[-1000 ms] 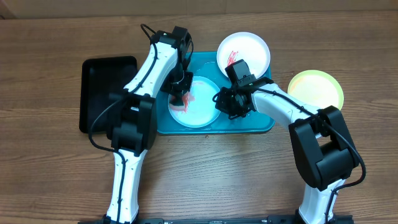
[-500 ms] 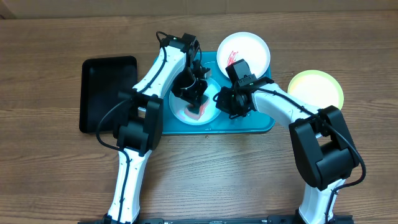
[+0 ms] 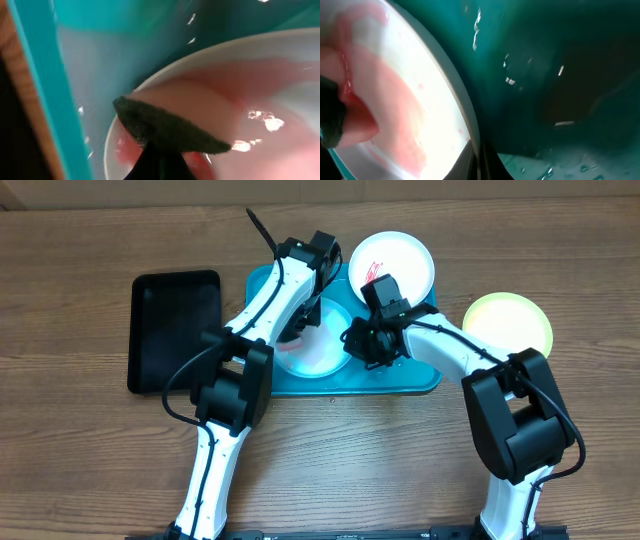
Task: Clean dirty plates on tray and stack at the side
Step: 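Scrub the light blue plate with the sponge while right gripper holds its rim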
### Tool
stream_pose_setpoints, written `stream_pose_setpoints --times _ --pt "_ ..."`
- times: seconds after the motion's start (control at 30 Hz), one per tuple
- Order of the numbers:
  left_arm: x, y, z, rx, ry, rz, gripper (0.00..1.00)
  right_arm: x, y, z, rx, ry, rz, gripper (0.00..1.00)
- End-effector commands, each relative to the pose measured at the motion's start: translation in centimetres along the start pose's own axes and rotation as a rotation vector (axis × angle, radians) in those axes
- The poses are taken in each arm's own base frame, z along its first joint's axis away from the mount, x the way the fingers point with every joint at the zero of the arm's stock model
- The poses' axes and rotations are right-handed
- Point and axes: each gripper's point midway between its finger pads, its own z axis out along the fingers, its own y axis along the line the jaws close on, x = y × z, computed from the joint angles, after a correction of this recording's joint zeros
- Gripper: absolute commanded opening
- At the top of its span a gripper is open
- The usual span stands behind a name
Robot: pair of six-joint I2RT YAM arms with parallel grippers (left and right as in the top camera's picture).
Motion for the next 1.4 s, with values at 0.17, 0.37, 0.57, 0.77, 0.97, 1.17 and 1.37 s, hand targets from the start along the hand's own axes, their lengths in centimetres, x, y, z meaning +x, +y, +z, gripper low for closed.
stream_pose_setpoints --times 0.17,0.37,0.57,0.77,0.97,1.17,1.37 --pt "6.9 -6.3 0.2 0.444 0.275 0.490 0.04 -0.1 0.0 0.0 0.002 0.002 -0.006 0.04" --pt "7.4 -8.4 -1.0 0.611 0.238 0.644 0.04 -0.2 0.0 0.0 0.001 0.002 -0.006 0.04" --pt "1.4 -5.5 1.9 0.274 0.058 0.394 0.04 -0.2 0.0 0.0 0.002 0.002 -0.006 0.04" --pt "-3.6 -1.8 2.3 0.015 -0.133 0.084 0.04 -0.2 0.0 0.0 0.001 0.002 -0.007 0.04" --pt "-3.2 -0.7 0.7 -0.050 -0.125 0.052 0.04 -0.2 0.1 0.0 -0.001 -0.001 -0.007 0.04" --pt "-0.2 -5.1 -2.2 0.261 0.017 0.282 0.04 -0.2 0.1 0.0 -0.001 0.000 -0.011 0.04" --pt "3.6 -11.1 -7.0 0.754 0.069 0.600 0.04 -0.2 0.1 0.0 -0.001 0.000 -0.011 0.04"
